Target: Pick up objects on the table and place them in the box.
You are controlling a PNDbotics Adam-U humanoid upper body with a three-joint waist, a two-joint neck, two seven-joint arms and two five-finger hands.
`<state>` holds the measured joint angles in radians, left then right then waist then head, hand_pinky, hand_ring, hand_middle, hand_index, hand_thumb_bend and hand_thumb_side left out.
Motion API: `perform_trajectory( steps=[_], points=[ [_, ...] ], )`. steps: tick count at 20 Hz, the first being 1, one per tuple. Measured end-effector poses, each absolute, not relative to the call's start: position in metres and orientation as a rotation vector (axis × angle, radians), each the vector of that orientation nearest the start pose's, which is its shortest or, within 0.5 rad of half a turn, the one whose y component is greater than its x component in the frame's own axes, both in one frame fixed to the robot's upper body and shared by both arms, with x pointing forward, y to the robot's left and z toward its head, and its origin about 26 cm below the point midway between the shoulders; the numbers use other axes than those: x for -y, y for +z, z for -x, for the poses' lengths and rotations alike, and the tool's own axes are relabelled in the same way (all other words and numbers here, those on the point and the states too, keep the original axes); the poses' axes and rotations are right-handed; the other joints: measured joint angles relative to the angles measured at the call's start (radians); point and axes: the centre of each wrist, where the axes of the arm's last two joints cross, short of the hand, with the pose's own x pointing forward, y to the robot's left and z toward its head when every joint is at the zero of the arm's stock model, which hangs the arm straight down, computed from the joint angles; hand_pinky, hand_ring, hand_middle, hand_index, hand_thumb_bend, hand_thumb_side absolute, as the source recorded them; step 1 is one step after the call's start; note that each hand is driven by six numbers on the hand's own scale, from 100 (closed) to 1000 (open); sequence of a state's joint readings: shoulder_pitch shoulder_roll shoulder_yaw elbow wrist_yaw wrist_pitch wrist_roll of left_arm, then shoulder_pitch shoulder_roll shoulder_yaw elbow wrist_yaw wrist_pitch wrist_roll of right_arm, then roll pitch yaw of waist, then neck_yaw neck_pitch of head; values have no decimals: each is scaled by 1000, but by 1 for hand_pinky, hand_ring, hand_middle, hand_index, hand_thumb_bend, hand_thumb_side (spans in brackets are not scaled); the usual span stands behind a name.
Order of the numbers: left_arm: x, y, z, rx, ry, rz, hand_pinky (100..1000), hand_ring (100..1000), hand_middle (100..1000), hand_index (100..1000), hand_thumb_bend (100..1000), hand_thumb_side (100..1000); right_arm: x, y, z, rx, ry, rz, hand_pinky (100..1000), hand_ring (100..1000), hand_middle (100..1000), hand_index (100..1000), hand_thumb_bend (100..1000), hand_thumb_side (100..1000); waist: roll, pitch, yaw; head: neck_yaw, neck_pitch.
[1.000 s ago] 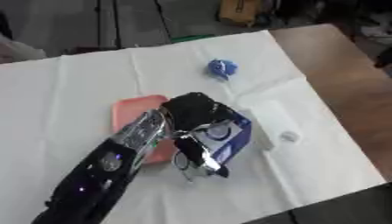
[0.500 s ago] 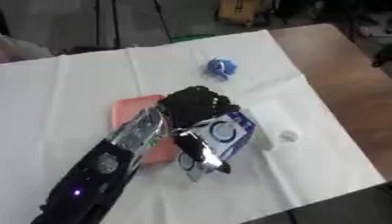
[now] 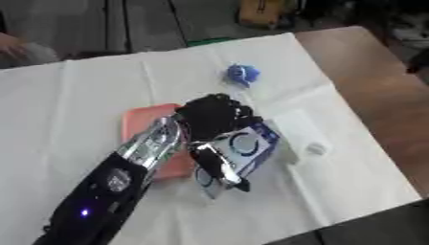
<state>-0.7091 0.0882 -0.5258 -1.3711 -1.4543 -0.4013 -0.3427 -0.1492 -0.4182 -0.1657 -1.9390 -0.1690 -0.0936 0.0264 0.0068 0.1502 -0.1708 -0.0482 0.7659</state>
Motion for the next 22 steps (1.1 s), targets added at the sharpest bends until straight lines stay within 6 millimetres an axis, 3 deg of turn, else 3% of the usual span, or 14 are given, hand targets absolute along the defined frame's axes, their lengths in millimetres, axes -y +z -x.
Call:
perform_trajectory(
  steps=[11, 16, 17, 18, 20, 21, 22],
  points=[
    [-64, 121, -377, -1758, 2548, 1085, 723, 744, 792, 1000, 716, 1000, 334, 171, -286, 2195, 248, 222, 457, 498, 743, 924, 266, 637, -2, 0, 2, -6, 0],
    [-66, 115, -379, -1744, 2576, 1081, 702, 708, 756, 991, 733, 1000, 334, 171, -286, 2195, 247, 222, 458, 497, 743, 924, 266, 637, -3, 1, 3, -7, 0],
    [-66, 115, -380, -1743, 2580, 1075, 683, 655, 707, 970, 800, 1000, 334, 171, -286, 2195, 247, 222, 457, 497, 743, 924, 267, 638, -3, 1, 3, -7, 0],
    [-66, 114, -380, -1754, 2577, 1060, 677, 637, 688, 963, 798, 1000, 334, 171, -286, 2195, 247, 222, 457, 497, 743, 924, 267, 638, -3, 1, 3, -7, 0],
    [-64, 113, -379, -1799, 2568, 1010, 650, 589, 637, 936, 746, 950, 334, 171, -286, 2195, 247, 222, 458, 497, 743, 924, 267, 638, -3, 1, 3, -7, 0],
    [-63, 113, -379, -1830, 2561, 984, 631, 560, 607, 915, 632, 776, 334, 171, -286, 2195, 247, 222, 457, 497, 743, 924, 267, 638, -3, 1, 3, -7, 0],
    [-63, 112, -379, -1862, 2554, 960, 631, 560, 607, 915, 632, 776, 334, 171, -286, 2195, 247, 222, 457, 497, 743, 924, 267, 638, -3, 1, 2, -7, 0]
  ],
)
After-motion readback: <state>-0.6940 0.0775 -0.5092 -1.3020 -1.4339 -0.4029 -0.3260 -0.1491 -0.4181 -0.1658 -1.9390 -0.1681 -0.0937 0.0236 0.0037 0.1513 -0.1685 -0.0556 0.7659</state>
